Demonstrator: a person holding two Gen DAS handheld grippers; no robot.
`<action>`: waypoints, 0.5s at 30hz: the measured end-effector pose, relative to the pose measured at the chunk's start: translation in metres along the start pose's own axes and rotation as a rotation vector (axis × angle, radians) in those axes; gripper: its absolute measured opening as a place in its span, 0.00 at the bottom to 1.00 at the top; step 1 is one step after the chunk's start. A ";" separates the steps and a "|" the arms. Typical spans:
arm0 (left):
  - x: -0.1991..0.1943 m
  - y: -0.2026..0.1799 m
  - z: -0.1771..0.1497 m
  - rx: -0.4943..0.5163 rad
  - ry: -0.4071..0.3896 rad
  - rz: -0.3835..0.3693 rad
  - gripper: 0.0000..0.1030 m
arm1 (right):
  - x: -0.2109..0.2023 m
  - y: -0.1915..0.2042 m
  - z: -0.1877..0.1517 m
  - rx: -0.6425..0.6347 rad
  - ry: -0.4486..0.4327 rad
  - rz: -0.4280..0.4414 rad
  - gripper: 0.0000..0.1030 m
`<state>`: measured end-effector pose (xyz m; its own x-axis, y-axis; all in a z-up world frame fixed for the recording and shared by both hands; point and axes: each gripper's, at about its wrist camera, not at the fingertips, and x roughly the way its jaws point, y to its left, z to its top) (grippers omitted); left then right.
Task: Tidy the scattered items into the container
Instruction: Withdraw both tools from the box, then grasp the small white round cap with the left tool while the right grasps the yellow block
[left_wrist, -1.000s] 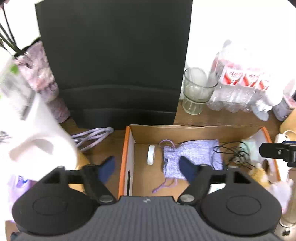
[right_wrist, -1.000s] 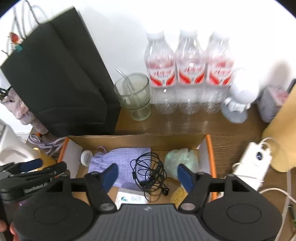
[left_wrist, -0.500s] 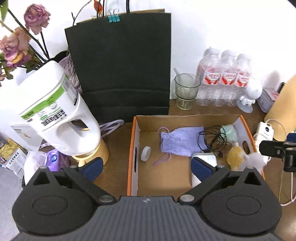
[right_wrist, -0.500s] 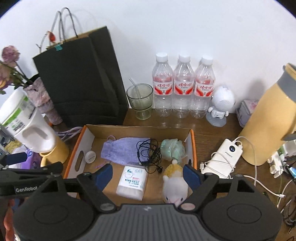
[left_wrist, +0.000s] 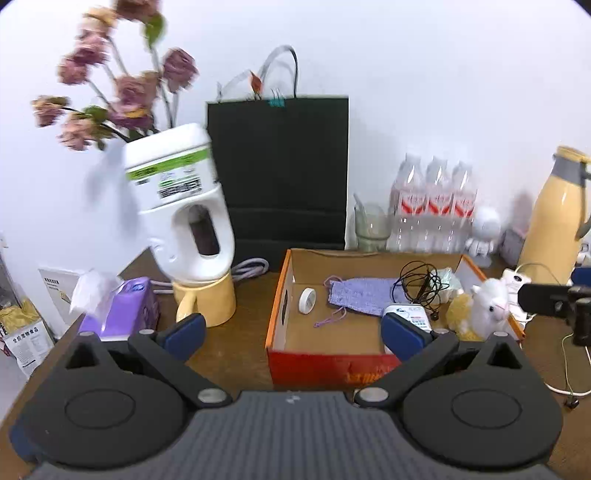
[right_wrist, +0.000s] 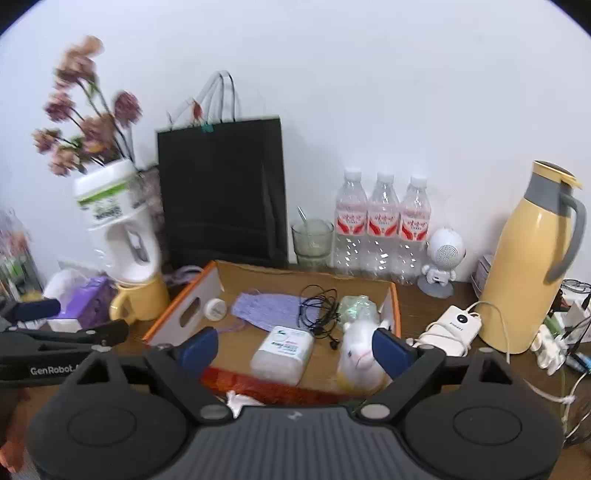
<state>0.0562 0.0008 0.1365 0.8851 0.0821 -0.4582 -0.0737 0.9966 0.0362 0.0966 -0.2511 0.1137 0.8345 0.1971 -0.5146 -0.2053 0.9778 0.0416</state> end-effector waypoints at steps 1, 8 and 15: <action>-0.009 -0.001 -0.015 0.002 -0.034 0.000 1.00 | -0.005 0.002 -0.016 0.008 -0.024 -0.013 0.88; -0.048 -0.007 -0.095 0.038 -0.075 -0.017 1.00 | -0.031 0.003 -0.098 0.057 -0.085 -0.016 0.88; -0.073 0.005 -0.151 0.014 -0.007 -0.022 1.00 | -0.059 0.003 -0.174 0.113 -0.035 0.013 0.88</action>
<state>-0.0781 -0.0007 0.0357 0.8896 0.0604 -0.4527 -0.0480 0.9981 0.0389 -0.0423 -0.2719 -0.0053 0.8499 0.2105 -0.4830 -0.1592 0.9765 0.1454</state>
